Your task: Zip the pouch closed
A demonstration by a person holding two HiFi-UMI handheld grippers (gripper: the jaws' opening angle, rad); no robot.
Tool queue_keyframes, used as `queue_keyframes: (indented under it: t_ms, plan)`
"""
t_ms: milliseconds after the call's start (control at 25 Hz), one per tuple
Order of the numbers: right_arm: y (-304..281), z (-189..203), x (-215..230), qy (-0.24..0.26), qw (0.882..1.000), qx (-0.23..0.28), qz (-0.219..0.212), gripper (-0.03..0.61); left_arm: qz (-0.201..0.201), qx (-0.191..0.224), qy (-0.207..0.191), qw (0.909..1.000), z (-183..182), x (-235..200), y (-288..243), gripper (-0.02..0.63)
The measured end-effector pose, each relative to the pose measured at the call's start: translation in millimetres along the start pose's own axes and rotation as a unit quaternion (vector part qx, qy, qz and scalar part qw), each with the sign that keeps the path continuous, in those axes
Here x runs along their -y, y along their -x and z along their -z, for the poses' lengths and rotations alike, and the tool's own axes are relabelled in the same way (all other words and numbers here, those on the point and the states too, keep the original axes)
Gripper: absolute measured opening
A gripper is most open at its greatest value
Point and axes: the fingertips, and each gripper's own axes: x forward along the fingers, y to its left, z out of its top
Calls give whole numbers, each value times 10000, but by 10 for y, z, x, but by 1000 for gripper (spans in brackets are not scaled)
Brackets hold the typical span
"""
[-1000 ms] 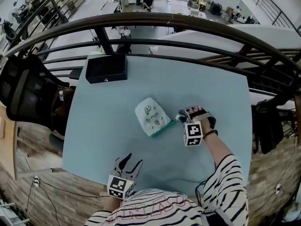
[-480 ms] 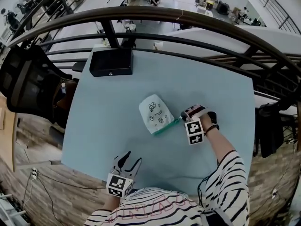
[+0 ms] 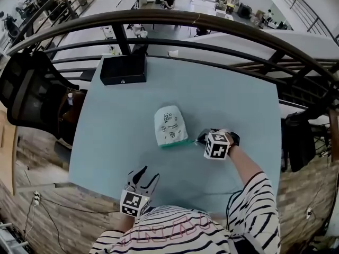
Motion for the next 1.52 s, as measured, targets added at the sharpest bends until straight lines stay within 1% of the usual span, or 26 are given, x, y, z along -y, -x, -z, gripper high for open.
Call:
queue_keyframes:
  t_ms: [120, 200, 360, 440, 560, 760, 840, 920, 1160, 1400, 1520]
  plan:
    - [77, -170, -204, -476, 9983, 312, -115, 35, 105, -25, -161, 9998, 43, 66, 42, 196]
    - [114, -280, -329, -822, 9951, 521, -161, 34, 179, -36, -270, 9995, 88, 109, 62, 196]
    - [146, -494, -596, -1510, 9841, 896, -268, 34, 327, -22, -469, 9984, 179, 201, 105, 196]
    - [166, -598, -743, -1766, 9785, 1013, -345, 34, 400, -14, -574, 9975, 220, 249, 130, 196]
    - [193, -759, -938, -1994, 9724, 1123, -453, 34, 538, 27, -726, 9959, 231, 314, 164, 196]
    - [179, -935, -1254, -2251, 9663, 1131, -534, 34, 773, 111, -972, 9922, 253, 446, 165, 196]
    - [173, -993, -1349, -2407, 9610, 1236, -566, 34, 877, 138, -1088, 9901, 270, 503, 143, 196]
    - [170, -1039, -1438, -2620, 9534, 1370, -604, 34, 982, 152, -1194, 9879, 285, 561, 123, 196]
    - [131, -1147, -1727, -2990, 9405, 1511, -562, 34, 1383, 69, -1683, 9760, 400, 765, 115, 196]
    - [118, -1243, -1908, -3430, 9221, 1705, -546, 34, 1745, -99, -2185, 9601, 573, 991, 77, 196]
    - [124, -1276, -1982, -3511, 9188, 1718, -552, 34, 1865, -99, -2363, 9535, 595, 1064, 82, 196]
